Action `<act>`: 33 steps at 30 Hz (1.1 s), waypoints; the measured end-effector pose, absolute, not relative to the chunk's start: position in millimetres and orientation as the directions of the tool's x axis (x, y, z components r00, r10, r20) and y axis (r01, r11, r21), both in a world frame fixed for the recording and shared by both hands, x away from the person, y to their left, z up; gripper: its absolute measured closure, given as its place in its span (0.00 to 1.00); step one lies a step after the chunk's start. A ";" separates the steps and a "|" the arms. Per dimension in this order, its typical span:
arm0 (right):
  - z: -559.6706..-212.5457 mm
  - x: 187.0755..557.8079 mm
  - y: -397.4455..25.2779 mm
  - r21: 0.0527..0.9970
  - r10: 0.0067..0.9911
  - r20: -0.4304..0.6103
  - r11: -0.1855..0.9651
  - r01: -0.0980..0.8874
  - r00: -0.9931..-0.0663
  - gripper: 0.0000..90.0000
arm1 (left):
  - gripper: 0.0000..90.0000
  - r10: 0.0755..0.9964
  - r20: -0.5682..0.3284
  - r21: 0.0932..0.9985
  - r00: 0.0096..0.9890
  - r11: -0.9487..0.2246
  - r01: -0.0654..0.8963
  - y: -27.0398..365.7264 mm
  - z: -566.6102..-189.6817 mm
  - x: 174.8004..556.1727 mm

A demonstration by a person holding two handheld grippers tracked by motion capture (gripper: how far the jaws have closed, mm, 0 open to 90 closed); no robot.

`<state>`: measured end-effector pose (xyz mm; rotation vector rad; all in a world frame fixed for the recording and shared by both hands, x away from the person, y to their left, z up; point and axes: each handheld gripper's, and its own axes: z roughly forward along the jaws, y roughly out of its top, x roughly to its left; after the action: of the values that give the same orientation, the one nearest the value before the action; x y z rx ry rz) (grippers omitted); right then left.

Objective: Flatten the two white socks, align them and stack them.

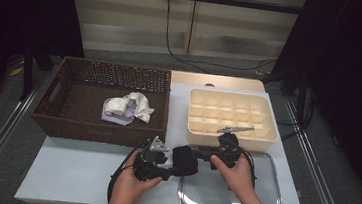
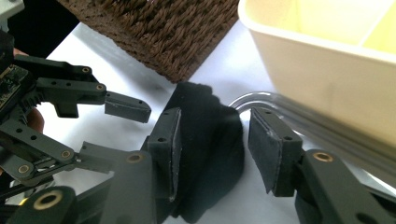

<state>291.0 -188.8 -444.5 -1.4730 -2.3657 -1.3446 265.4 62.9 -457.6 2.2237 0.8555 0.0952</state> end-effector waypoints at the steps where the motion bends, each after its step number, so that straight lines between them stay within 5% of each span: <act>1: -446.1 290.7 -187.5 0.638 0.704 0.456 0.169 0.751 -0.545 0.57 | 0.54 0.602 -0.180 0.660 0.778 -0.513 0.550 62.3 -456.7 265.1; 8: -468.1 291.0 -181.1 0.603 0.733 0.437 0.192 0.775 -0.521 0.54 | 0.55 0.598 -0.170 0.661 0.783 -0.521 0.540 59.8 -456.9 263.8; 12: -471.1 290.8 -183.4 0.593 0.710 0.469 0.188 0.783 -0.526 0.82 | 0.54 0.597 -0.175 0.666 0.783 -0.514 0.540 59.4 -458.3 264.3; 15: -470.0 292.1 -185.7 0.577 0.705 0.475 0.202 0.791 -0.527 0.90 | 0.53 0.596 -0.170 0.667 0.785 -0.517 0.537 60.2 -457.4 264.6; 33: -425.9 302.7 -201.9 0.602 0.680 0.482 0.200 0.773 -0.552 0.93 | 0.40 0.623 -0.083 0.672 0.777 -0.541 0.506 68.5 -465.0 268.8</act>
<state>302.7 -201.9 -425.9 -1.4276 -2.3467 -1.2844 268.8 68.5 -465.0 2.2600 0.8352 0.2154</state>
